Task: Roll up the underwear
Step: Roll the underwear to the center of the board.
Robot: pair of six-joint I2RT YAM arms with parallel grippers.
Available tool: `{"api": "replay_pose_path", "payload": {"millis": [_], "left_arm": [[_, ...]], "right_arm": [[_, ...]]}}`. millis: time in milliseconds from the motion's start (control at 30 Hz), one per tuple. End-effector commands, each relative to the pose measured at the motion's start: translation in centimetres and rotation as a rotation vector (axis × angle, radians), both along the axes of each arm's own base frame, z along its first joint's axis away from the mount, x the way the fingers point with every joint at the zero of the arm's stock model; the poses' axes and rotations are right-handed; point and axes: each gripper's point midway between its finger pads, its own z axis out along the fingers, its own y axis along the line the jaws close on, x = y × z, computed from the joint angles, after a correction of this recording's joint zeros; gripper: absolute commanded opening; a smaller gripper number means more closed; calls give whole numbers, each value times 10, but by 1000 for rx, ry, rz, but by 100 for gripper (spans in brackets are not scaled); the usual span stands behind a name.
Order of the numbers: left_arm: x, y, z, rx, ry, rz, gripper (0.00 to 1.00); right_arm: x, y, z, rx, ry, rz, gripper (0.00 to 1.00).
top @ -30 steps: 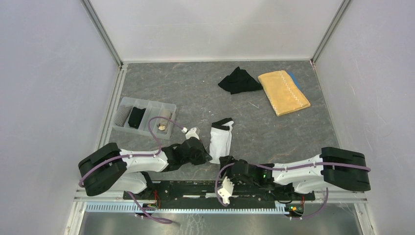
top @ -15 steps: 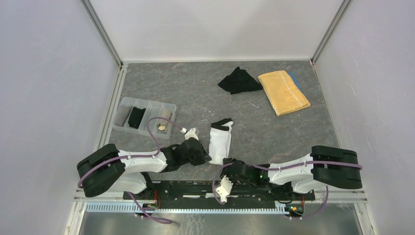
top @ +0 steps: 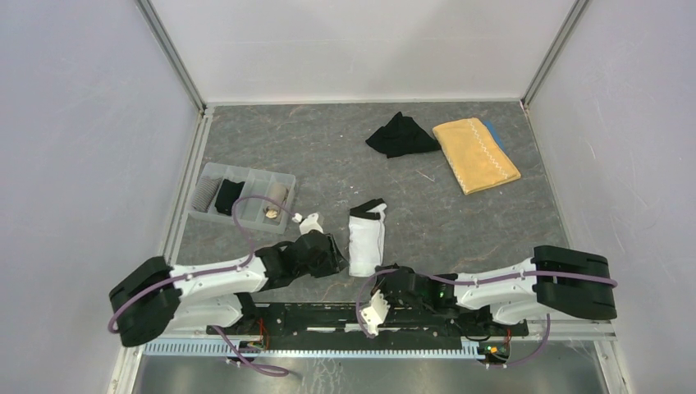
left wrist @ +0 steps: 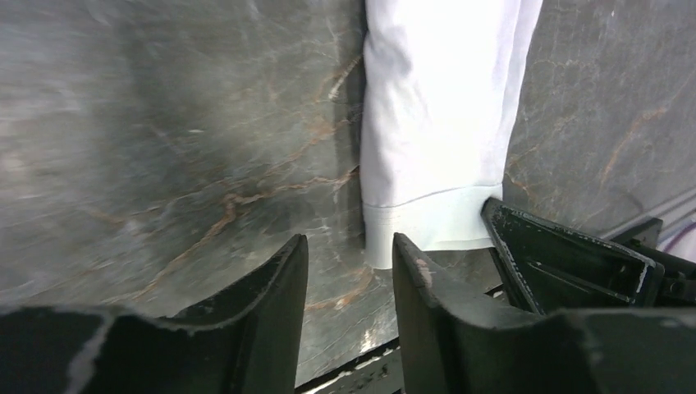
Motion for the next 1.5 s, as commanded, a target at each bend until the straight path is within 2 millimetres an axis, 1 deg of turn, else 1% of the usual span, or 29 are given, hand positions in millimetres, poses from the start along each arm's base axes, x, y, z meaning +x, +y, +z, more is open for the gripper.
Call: {"api": "replay_pose_path", "payload": {"millis": [0, 33, 100, 167, 233, 267, 333, 433, 533, 600, 633, 700, 833, 900, 1067, 1200, 1400, 1467], "left_arm": [[13, 35, 21, 116, -59, 114, 55], [17, 38, 29, 118, -78, 137, 57], [21, 52, 38, 158, -100, 185, 58], [24, 57, 48, 158, -128, 203, 57], [28, 49, 62, 102, -175, 177, 51], [30, 40, 71, 58, -206, 145, 47], [29, 23, 83, -9, -242, 69, 41], [28, 1, 91, -38, -278, -40, 31], [27, -20, 91, -43, -281, -132, 19], [24, -33, 89, -57, -286, -183, 14], [24, -39, 89, -71, -292, -199, 12], [22, -45, 82, -68, -282, -225, 10], [19, -52, 67, -65, -259, -254, 7], [17, -53, 60, -62, -247, -269, 7], [15, -50, 44, -30, -219, -273, 5], [15, -47, 37, -9, -209, -271, 4], [18, -40, 35, 20, -212, -238, 3], [21, -37, 39, 24, -221, -213, 3]], "right_arm": [[-21, 7, 2, 61, 165, 2, 0], [-24, 7, 1, 66, 188, 2, 0], [-32, 8, 2, 83, 237, 5, 0], [-38, 11, 4, 108, 283, 12, 0], [-43, 14, 8, 133, 317, 20, 0], [-44, 14, 9, 142, 326, 20, 0], [-46, 15, 11, 158, 345, 17, 0], [-45, 17, 16, 197, 377, -3, 0], [-42, 20, 25, 256, 413, -27, 0], [-38, 19, 30, 292, 430, -54, 0], [-35, 19, 33, 313, 437, -71, 0], [-37, 20, 36, 337, 471, -69, 0], [-37, 19, 37, 370, 531, -103, 0], [-38, 18, 35, 378, 572, -123, 0], [-42, 21, 37, 418, 660, -160, 0], [-43, 21, 37, 458, 736, -217, 0], [-41, 17, 31, 531, 881, -331, 0], [-38, 14, 29, 562, 937, -371, 0]]}}
